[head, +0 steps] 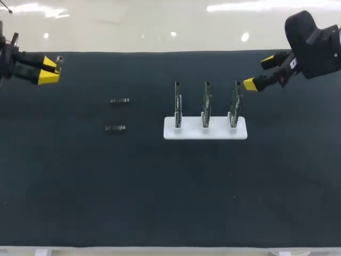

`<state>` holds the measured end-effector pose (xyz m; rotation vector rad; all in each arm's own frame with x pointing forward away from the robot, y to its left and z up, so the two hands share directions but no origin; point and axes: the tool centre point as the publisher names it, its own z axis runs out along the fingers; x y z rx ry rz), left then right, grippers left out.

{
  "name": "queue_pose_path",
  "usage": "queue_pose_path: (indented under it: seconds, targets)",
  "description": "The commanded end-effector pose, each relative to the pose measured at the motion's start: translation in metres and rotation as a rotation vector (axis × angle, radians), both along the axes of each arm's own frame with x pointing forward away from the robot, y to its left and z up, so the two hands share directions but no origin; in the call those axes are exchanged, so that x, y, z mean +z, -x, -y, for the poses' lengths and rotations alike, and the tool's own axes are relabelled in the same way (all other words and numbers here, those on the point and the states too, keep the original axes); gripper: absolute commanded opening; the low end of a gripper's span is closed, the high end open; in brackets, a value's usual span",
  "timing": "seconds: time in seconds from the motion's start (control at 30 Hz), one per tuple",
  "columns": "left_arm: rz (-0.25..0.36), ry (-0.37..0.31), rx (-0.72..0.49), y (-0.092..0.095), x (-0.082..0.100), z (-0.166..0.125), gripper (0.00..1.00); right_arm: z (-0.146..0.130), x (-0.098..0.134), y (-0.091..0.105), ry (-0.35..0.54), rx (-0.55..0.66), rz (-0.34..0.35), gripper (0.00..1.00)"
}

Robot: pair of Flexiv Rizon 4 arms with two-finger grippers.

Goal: Pick up the optical module with the left hand, and insert it into the network port with the right hand.

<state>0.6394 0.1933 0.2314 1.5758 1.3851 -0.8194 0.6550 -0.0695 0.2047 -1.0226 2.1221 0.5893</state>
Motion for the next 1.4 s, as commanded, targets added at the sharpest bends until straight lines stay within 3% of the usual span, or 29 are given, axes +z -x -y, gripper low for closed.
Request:
queue_pose_path:
  seconds: [0.03,0.4,0.43,0.47,0.8,0.93,1.4]
  targets:
    - [0.010,0.072,0.002,0.005,-0.003,-0.001,0.00,0.000,0.000,0.000,-0.002,0.001,0.001,1.00]
    - [0.010,0.072,0.002,0.005,-0.003,-0.001,0.00,0.000,0.000,0.000,-0.002,0.001,0.001,1.00]
    - [0.039,0.036,-0.024,0.005,-0.007,0.001,0.00,0.000,0.000,0.000,-0.002,0.001,0.001,1.00]
    - [0.045,0.041,-0.043,0.004,-0.008,0.003,0.00,0.000,0.000,0.000,-0.002,0.001,0.001,1.00]
    - [0.020,0.222,-0.096,-0.012,-0.018,0.045,0.00,0.000,0.000,0.000,-0.002,0.001,0.001,1.00]
    - [-0.029,0.237,-0.120,-0.016,-0.024,0.065,0.00,0.000,0.000,0.000,-0.002,0.001,0.001,1.00]
    - [-0.075,0.286,-0.146,-0.033,-0.037,0.142,0.00,0.000,0.000,0.000,-0.002,0.001,0.001,1.00]
